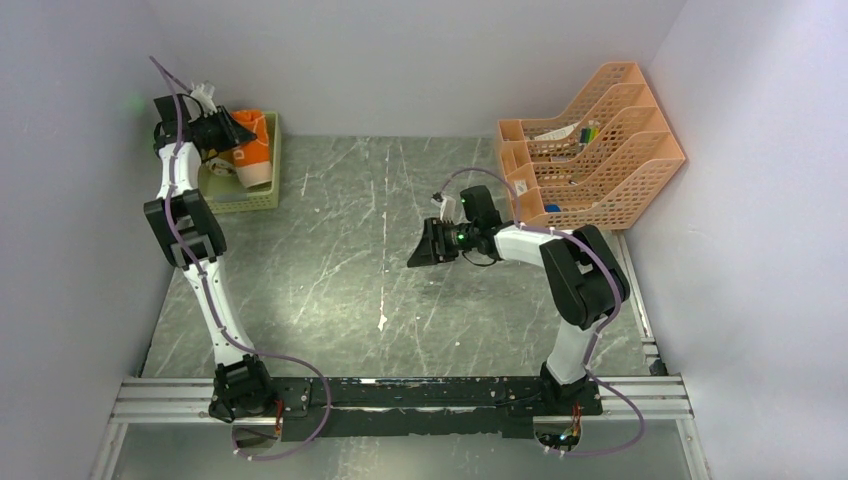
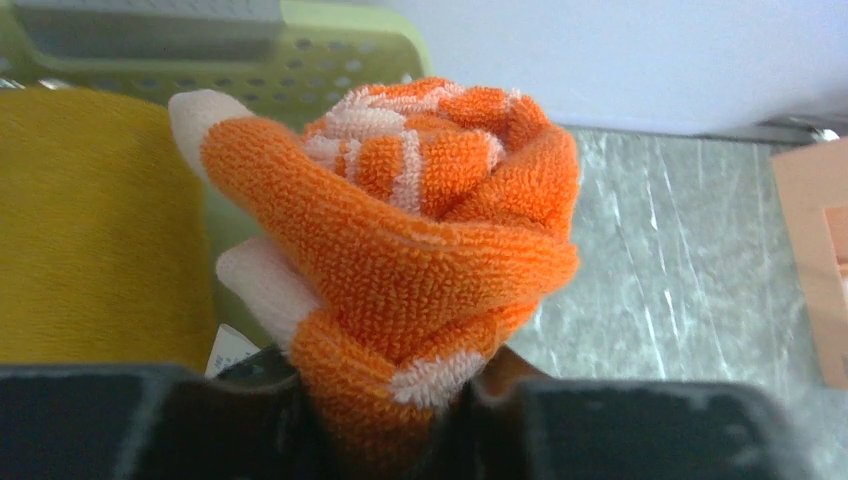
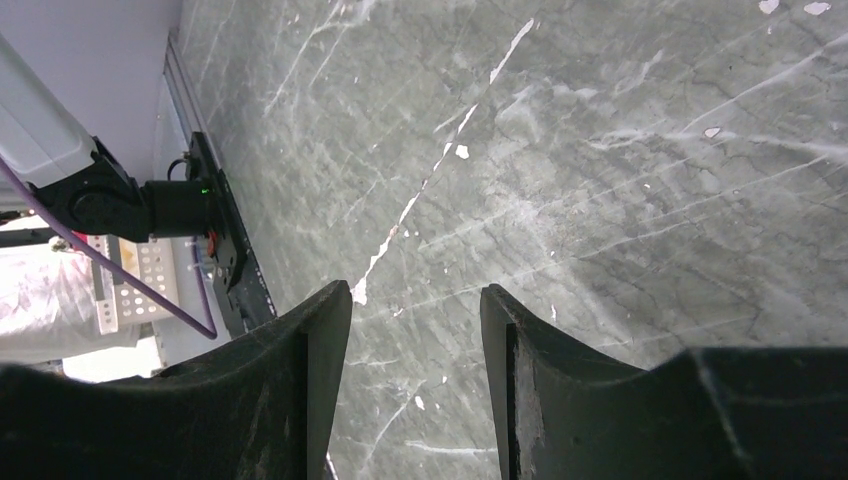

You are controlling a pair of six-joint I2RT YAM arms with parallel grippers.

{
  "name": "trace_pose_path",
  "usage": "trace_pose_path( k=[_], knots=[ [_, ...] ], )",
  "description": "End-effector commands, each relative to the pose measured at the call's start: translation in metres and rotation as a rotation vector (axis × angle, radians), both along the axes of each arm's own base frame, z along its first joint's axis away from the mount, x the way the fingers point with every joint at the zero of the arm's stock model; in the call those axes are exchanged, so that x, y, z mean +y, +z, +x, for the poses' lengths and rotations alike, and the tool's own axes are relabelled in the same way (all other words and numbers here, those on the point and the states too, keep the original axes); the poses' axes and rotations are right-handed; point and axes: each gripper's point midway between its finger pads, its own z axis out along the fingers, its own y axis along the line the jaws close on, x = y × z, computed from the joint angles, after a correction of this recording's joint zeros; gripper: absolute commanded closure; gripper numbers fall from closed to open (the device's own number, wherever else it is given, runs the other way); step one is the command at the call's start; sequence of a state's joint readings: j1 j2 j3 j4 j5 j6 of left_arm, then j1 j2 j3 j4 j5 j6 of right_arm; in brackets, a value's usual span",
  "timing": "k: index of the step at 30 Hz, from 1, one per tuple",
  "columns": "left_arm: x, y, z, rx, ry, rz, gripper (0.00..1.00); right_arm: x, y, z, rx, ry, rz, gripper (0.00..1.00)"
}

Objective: Roll the towels
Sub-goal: Place the towel in the bin.

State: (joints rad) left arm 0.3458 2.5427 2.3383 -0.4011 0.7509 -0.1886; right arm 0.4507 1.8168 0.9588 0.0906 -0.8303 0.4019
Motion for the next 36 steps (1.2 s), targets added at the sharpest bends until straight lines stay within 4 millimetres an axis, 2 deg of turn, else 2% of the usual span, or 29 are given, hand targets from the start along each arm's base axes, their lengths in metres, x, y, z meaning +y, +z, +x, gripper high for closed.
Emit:
trace_pose_path(
  k=[1, 2, 5, 7, 8, 10, 14, 19, 22, 25, 30, 33, 36],
  knots=[
    [0.018, 0.027, 0.026, -0.133, 0.088, 0.062, 0.62, 0.005, -0.003, 0.003, -0.013, 0.011, -0.017, 0.49],
    [0.019, 0.027, 0.028, -0.139, 0.093, 0.071, 0.57, 0.006, -0.004, 0.003, -0.010, 0.013, -0.018, 0.49],
    [0.015, 0.032, 0.031, -0.158, 0.083, 0.093, 0.31, 0.008, -0.007, 0.001, -0.006, 0.022, -0.024, 0.49],
    [0.012, 0.039, 0.030, -0.171, 0.066, 0.097, 0.23, 0.009, -0.008, 0.000, -0.006, 0.026, -0.025, 0.49],
    [0.011, 0.042, 0.029, -0.175, 0.061, 0.099, 0.14, 0.008, -0.009, 0.000, -0.003, 0.027, -0.027, 0.49],
    [0.009, 0.046, 0.027, -0.177, 0.054, 0.105, 0.07, 0.009, -0.010, -0.002, -0.001, 0.031, -0.028, 0.49],
    [0.012, 0.055, 0.022, -0.180, 0.068, 0.134, 0.07, 0.009, -0.009, -0.003, -0.005, 0.039, -0.030, 0.49],
    [0.025, 0.069, 0.019, -0.201, 0.149, 0.187, 0.07, 0.008, -0.006, -0.005, -0.022, 0.044, -0.034, 0.49],
    [0.022, 0.073, 0.020, -0.208, 0.151, 0.185, 0.09, 0.007, -0.007, -0.007, -0.024, 0.042, -0.039, 0.49],
    [0.010, 0.057, 0.025, -0.177, 0.147, 0.198, 0.16, 0.006, -0.006, -0.009, -0.027, 0.041, -0.038, 0.49],
    [-0.012, 0.014, 0.033, -0.115, 0.141, 0.237, 0.23, 0.004, -0.005, -0.012, -0.031, 0.035, -0.047, 0.49],
    [-0.011, -0.008, 0.033, -0.067, 0.174, 0.249, 0.31, 0.001, -0.004, -0.013, -0.037, 0.032, -0.055, 0.49],
    [-0.003, -0.016, 0.031, -0.042, 0.226, 0.268, 0.35, 0.000, -0.004, -0.014, -0.038, 0.029, -0.060, 0.49]
  ],
)
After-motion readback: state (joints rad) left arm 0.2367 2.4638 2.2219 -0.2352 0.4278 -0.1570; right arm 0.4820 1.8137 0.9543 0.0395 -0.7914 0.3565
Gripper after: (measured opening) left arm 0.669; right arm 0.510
